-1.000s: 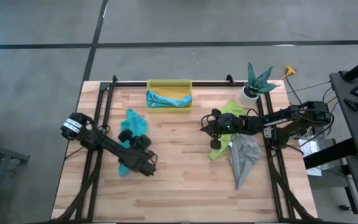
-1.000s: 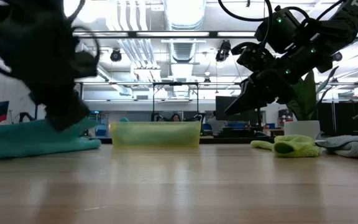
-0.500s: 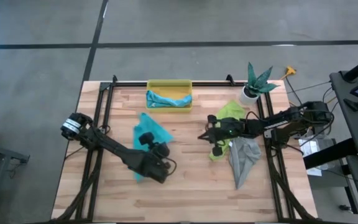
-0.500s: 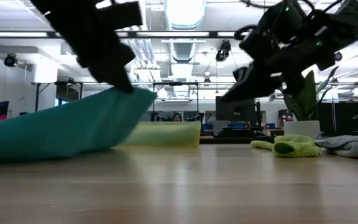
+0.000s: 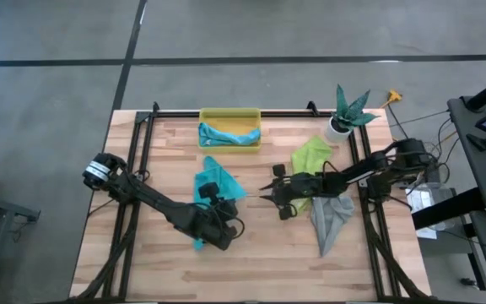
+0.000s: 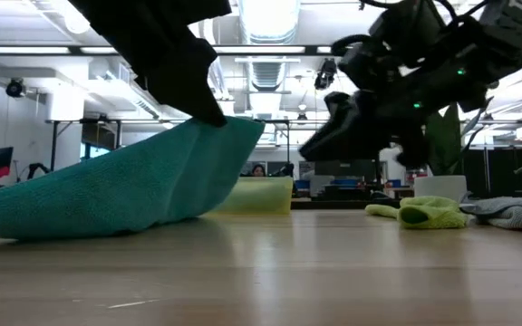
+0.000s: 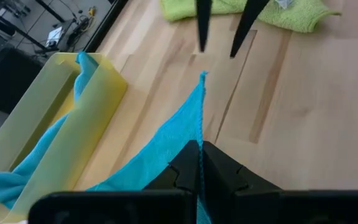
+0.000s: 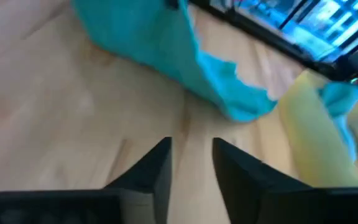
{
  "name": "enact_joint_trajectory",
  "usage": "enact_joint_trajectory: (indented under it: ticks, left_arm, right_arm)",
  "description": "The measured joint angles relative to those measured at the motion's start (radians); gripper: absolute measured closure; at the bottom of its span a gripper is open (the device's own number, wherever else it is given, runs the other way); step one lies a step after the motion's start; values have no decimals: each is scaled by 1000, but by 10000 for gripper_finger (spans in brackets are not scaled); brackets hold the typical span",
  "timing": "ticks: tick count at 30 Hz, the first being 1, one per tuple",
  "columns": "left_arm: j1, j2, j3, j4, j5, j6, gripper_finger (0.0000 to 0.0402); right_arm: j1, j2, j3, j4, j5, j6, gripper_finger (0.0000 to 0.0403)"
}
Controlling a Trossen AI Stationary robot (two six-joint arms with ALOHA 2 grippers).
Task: Roll microfiber towels into tight, uniform cylinder then place into a basket
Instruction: Roll the light blue towel
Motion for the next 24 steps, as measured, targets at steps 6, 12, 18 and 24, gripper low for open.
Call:
enact_joint_trajectory:
  ticks: [6, 12, 18, 24]
  left_arm:
    - [0, 1, 0, 6, 5, 1, 402]
    - [0, 2, 0, 7, 11, 1, 402]
    - [0, 2, -1, 9, 25, 18, 402]
    - [0, 2, -1, 13, 26, 19, 402]
  right_arm:
    - [22, 81, 93, 17, 0, -25, 225]
    - [33, 101, 146, 6, 82, -78, 207]
    - [33, 100, 184, 11, 37, -87, 217]
    - [43, 101, 193, -39, -9, -82, 238]
